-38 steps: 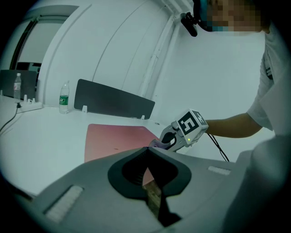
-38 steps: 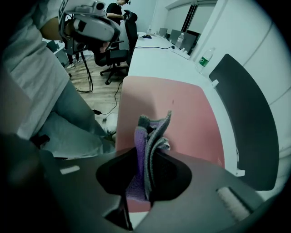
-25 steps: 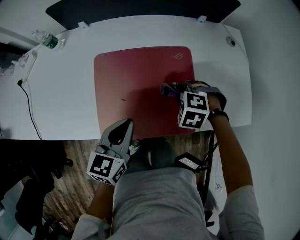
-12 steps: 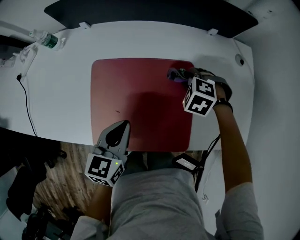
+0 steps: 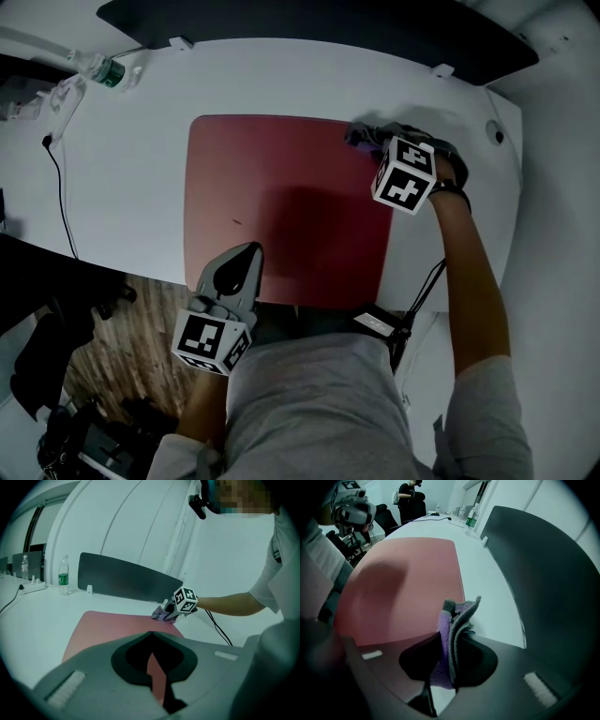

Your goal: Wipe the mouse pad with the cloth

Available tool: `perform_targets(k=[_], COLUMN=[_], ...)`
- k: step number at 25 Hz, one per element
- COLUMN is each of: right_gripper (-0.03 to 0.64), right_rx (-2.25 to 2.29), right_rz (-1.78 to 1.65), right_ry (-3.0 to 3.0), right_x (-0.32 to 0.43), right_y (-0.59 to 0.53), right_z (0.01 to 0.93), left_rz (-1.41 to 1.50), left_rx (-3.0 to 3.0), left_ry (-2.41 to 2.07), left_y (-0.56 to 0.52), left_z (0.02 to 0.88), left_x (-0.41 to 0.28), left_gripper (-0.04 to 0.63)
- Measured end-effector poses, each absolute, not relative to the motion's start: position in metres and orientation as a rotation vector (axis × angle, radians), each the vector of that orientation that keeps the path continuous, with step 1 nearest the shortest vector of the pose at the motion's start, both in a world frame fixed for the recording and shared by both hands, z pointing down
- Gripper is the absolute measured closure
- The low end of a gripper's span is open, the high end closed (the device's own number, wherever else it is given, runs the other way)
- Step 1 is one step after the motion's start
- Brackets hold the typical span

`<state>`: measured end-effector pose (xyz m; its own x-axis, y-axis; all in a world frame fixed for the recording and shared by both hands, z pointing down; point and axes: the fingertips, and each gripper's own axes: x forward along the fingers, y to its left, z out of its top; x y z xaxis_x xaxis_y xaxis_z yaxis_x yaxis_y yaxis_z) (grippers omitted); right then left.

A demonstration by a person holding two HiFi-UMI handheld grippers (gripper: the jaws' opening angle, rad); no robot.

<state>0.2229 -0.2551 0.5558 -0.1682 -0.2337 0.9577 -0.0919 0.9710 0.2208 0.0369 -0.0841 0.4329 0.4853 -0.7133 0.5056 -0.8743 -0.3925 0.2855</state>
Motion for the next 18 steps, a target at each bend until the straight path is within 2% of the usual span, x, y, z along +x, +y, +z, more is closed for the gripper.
perform_targets(k=[18], right_gripper=[0.526], right_rx=[0.217], right_rz=[-0.102], right_ry=[-1.747], right_x=[0.215], right_y=[-0.184], right_z=[0.558], left_rz=[0.423], left_rx=[2.295], left_ry=[-1.224], left_y=[-0.051], left_z=[0.430], left_x=[0.054], left_gripper=[0.575])
